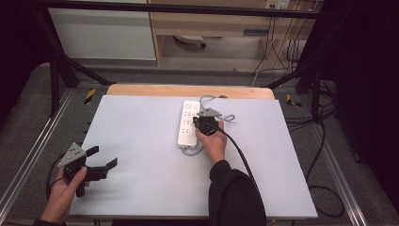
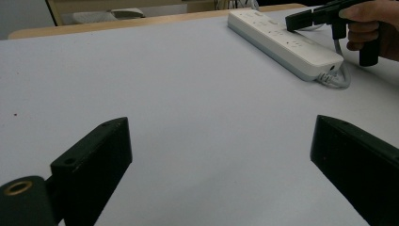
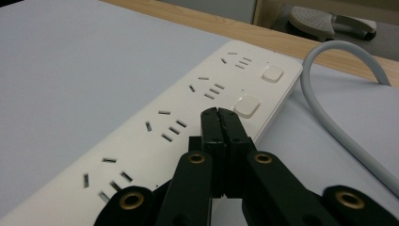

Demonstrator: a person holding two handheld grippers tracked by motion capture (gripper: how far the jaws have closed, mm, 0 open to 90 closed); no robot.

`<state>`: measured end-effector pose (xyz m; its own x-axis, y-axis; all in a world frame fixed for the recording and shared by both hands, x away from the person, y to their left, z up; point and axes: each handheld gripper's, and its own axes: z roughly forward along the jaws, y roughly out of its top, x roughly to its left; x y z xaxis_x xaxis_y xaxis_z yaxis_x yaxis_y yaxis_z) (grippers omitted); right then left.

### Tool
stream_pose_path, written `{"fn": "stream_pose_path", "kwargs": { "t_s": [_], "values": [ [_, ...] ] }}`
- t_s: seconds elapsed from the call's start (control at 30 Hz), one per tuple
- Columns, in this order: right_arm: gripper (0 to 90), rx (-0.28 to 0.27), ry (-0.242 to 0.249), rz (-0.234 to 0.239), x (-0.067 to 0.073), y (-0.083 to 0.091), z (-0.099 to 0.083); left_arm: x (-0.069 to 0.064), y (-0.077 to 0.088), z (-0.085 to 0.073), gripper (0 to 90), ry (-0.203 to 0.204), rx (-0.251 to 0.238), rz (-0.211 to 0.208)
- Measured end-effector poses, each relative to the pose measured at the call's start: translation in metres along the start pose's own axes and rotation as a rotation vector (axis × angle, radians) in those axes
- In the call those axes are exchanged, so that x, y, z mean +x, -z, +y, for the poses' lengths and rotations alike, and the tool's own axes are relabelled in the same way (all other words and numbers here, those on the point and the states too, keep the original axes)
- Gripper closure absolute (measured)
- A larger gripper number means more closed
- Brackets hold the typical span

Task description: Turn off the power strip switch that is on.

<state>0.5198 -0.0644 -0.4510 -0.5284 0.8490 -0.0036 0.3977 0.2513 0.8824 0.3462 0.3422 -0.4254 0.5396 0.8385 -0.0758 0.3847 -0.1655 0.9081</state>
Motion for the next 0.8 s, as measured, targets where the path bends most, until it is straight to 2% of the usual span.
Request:
{"fn": "stream_pose_path", "kwargs": {
  "t_s": [0.3,0.8],
  "values": [
    [90.0,0.013,0.026,-0.009,0.0005,0.0019,0.0006,-0.0006,0.0,0.0002,5.9,-0.003,0.0,0.0],
    [90.0,0.019,0.03,-0.01,0.0007,0.0018,0.0009,-0.0001,0.0002,0.0001,5.9,-0.005,0.001,0.003]
  ]
}}
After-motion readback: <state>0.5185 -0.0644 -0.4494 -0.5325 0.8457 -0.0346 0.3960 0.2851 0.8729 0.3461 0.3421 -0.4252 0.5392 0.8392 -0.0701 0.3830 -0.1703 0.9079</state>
